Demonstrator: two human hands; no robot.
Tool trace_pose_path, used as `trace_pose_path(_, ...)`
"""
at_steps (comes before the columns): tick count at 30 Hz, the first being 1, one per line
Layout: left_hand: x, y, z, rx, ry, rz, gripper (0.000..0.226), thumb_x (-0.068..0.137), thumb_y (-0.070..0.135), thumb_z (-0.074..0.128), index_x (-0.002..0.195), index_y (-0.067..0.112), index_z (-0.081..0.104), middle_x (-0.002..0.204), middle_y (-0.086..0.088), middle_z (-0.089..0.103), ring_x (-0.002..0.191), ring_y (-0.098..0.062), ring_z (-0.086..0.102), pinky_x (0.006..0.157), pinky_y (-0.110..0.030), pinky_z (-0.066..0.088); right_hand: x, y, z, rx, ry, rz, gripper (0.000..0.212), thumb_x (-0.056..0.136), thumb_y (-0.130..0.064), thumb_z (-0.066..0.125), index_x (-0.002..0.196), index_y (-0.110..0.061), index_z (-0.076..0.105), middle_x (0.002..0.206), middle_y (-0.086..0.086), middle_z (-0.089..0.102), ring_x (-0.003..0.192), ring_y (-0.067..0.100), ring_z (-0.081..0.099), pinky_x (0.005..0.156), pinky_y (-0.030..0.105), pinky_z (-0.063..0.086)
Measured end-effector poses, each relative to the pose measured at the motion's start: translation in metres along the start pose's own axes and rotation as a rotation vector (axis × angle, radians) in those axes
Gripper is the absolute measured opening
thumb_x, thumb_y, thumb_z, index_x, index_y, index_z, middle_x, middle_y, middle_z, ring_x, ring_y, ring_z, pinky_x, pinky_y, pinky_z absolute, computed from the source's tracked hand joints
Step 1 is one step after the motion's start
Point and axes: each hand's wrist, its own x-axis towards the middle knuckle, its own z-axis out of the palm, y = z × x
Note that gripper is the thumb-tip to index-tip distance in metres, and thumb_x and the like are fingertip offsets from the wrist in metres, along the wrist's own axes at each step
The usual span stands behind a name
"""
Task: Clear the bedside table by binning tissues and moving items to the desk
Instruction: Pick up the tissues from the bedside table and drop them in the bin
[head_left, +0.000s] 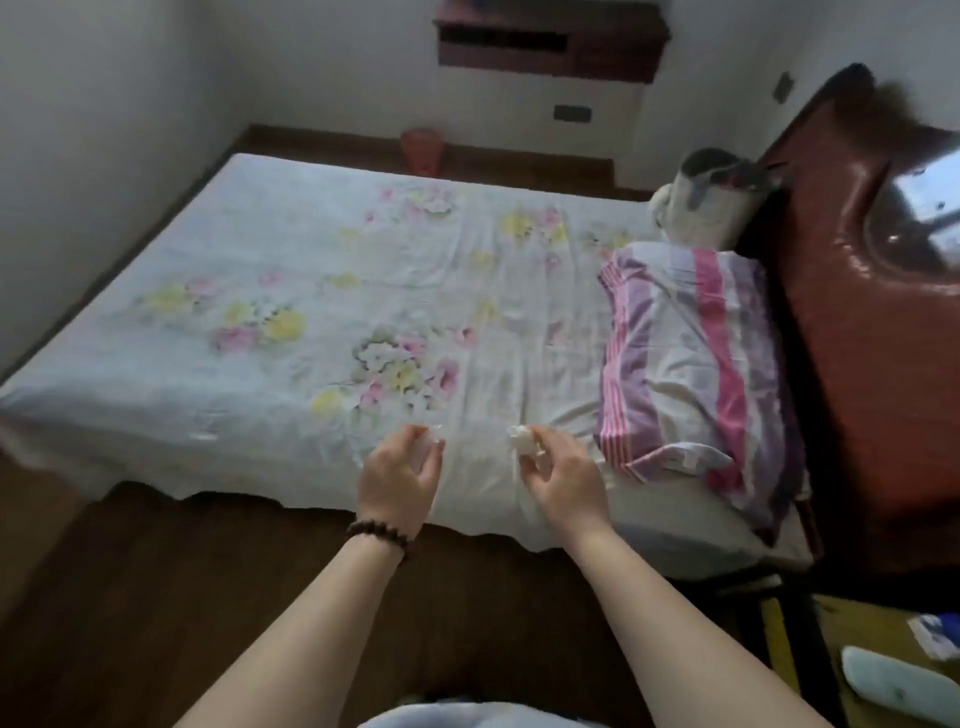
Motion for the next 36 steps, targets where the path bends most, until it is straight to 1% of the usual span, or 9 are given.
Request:
trace_pose_path(3,0.002,-0.061,-0.074,0.013,0.163,-0.138,0.024,0.086,0.027,0.065,0.100,0.008,0.066,0.089,-0.006,0.069,0.081,-0.020,0.064,0.067,-0.022,0.044,0.019,-0.070,0.062,0.013,-0.117,-0.114,0.035,0.088,-0.022,0.062,0.123,-0.017,0.059,0.110,0.003,0.064,0.101,0.019,0.058,0.087,0.031,0.048)
trace_pose_path(5,-0.002,-0.099,-0.118,0.014,0.263,-0.234,0.015,0.086,0.028,0.064,0.092,0.014,0.066,0.082,0.001,0.065,0.076,-0.016,0.062,0.063,-0.021,0.043,0.029,-0.113,0.101,0.023,-0.192,-0.178,0.037,0.089,-0.022,0.062,0.126,-0.019,0.057,0.115,0.003,0.062,0.102,0.020,0.058,0.087,0.034,0.050)
trace_pose_path(10,-0.015,-0.185,-0.208,0.031,0.494,-0.475,0.011,0.085,0.027,0.062,0.077,0.020,0.059,0.075,0.006,0.061,0.070,-0.014,0.057,0.058,-0.025,0.039,0.050,-0.212,0.198,-0.024,-0.336,-0.400,0.036,0.089,-0.022,0.061,0.124,-0.019,0.058,0.117,0.004,0.062,0.099,0.022,0.058,0.077,0.026,0.042)
trace_pose_path(16,-0.007,-0.277,-0.289,0.095,0.700,-0.616,0.008,0.085,0.025,0.062,0.079,0.019,0.061,0.077,0.000,0.065,0.071,-0.018,0.060,0.060,-0.031,0.050,0.071,-0.313,0.312,-0.017,-0.477,-0.555,0.037,0.088,-0.026,0.061,0.125,-0.026,0.057,0.120,-0.002,0.061,0.099,0.019,0.058,0.075,0.023,0.037)
trace_pose_path(23,0.064,-0.394,-0.379,0.168,0.800,-0.706,0.011,0.086,0.027,0.062,0.083,0.017,0.063,0.077,-0.001,0.068,0.070,-0.020,0.063,0.058,-0.035,0.054,0.136,-0.426,0.445,-0.012,-0.602,-0.649,0.036,0.089,-0.028,0.059,0.125,-0.027,0.056,0.121,0.000,0.060,0.103,0.023,0.057,0.079,0.030,0.043)
trace_pose_path(27,0.122,-0.457,-0.442,0.186,0.804,-0.759,0.010,0.087,0.031,0.060,0.085,0.021,0.060,0.083,0.000,0.068,0.071,-0.015,0.061,0.055,-0.028,0.051,0.183,-0.502,0.514,-0.025,-0.654,-0.659,0.037,0.090,-0.024,0.059,0.126,-0.026,0.054,0.123,0.001,0.059,0.104,0.023,0.056,0.077,0.029,0.042)
trace_pose_path(31,0.166,-0.519,-0.496,0.116,0.838,-0.811,0.006,0.088,0.026,0.060,0.086,0.020,0.058,0.087,-0.003,0.065,0.077,-0.018,0.062,0.062,-0.036,0.056,0.220,-0.571,0.576,-0.076,-0.670,-0.725,0.038,0.091,-0.024,0.059,0.129,-0.024,0.053,0.127,0.000,0.057,0.107,0.022,0.056,0.084,0.030,0.045)
trace_pose_path(33,0.181,-0.548,-0.519,0.127,0.864,-0.824,0.006,0.088,0.024,0.061,0.085,0.021,0.056,0.086,-0.005,0.066,0.074,-0.016,0.061,0.059,-0.034,0.055,0.234,-0.601,0.608,-0.049,-0.691,-0.718,0.038,0.091,-0.025,0.058,0.128,-0.025,0.053,0.127,-0.001,0.057,0.106,0.021,0.056,0.082,0.028,0.044)
trace_pose_path(36,0.204,-0.594,-0.555,0.123,0.867,-0.848,0.006,0.089,0.027,0.059,0.088,0.021,0.056,0.084,0.001,0.062,0.074,-0.017,0.062,0.058,-0.040,0.058,0.250,-0.643,0.658,-0.021,-0.711,-0.716,0.037,0.088,-0.025,0.060,0.125,-0.025,0.055,0.123,-0.002,0.060,0.102,0.019,0.058,0.076,0.025,0.041)
